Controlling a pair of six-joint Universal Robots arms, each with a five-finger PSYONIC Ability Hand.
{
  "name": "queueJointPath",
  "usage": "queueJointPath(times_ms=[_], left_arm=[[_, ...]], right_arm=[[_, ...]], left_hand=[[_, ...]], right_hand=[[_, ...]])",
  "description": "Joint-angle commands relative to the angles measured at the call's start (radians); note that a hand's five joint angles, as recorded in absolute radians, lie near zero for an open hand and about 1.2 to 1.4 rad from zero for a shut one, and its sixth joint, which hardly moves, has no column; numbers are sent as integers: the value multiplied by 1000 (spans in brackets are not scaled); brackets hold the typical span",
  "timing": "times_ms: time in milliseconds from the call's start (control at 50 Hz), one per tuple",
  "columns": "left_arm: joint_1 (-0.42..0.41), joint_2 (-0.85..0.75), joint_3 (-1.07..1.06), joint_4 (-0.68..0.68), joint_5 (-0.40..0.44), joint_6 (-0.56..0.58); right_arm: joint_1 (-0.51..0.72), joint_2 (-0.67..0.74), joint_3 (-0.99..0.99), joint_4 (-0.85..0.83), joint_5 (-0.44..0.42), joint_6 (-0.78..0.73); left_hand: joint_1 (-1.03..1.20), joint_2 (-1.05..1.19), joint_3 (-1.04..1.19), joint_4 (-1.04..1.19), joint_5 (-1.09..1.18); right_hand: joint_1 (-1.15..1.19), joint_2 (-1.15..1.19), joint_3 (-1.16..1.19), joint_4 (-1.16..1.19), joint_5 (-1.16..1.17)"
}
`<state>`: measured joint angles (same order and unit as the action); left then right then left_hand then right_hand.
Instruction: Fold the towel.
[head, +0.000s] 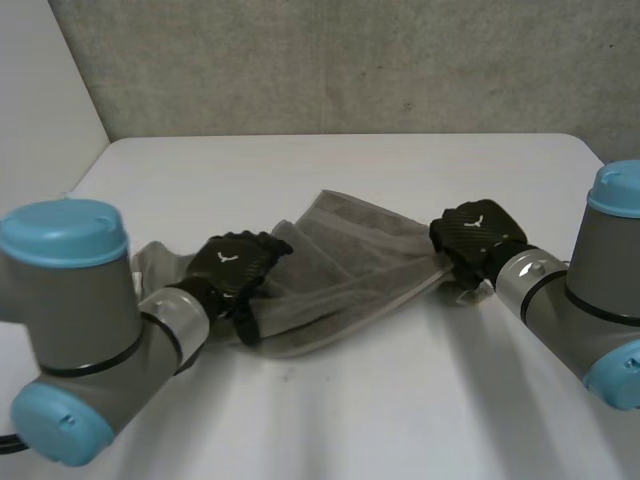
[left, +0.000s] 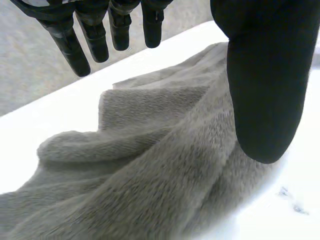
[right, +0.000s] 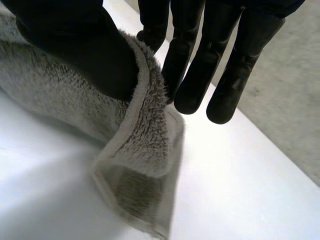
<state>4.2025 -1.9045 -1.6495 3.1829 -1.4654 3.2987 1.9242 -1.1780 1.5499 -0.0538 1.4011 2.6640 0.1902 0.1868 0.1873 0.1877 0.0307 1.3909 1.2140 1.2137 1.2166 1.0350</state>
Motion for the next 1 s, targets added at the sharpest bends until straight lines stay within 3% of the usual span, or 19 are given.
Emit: queueJointPath(times_ms=[20,180,340,460,540,600,720,860,1000], left_arm=[[65,108,-144,29,3,12],[116,168,-294,45,14,15],[143,91,-297,153,16,16],[162,4,-250,249,14,16],[162,-25,-221,319,16,16],[163,-51,-198,354,16,18],[165,-113,-101,380,16,32],[189,-145,135,361,16,143],[194,-154,286,319,31,136]], right_arm=[[-25,15,1,-15,26,-1],[-21,15,7,-14,26,-1],[-11,18,12,-14,26,-1],[-11,17,19,-14,22,-3],[-13,17,16,-15,22,-7],[-13,20,4,-15,22,-9],[-13,34,-37,-23,19,-12],[-8,55,-165,-23,21,-7],[-7,49,-185,-21,22,-4]], left_hand=[[82,85,85,85,67],[91,94,94,93,76],[150,153,152,152,135],[537,540,540,540,522],[1020,1024,1023,1023,1005],[1206,1209,1209,1208,1191],[1206,1209,1209,1209,1191],[1206,1209,1209,1209,1191],[1206,1209,1209,1209,1191]], right_hand=[[5,182,183,180,187],[5,182,183,180,187],[5,182,183,180,187],[5,182,183,180,187],[5,182,183,180,187],[5,182,183,180,187],[5,182,183,180,187],[5,182,183,180,187],[5,182,183,180,187]])
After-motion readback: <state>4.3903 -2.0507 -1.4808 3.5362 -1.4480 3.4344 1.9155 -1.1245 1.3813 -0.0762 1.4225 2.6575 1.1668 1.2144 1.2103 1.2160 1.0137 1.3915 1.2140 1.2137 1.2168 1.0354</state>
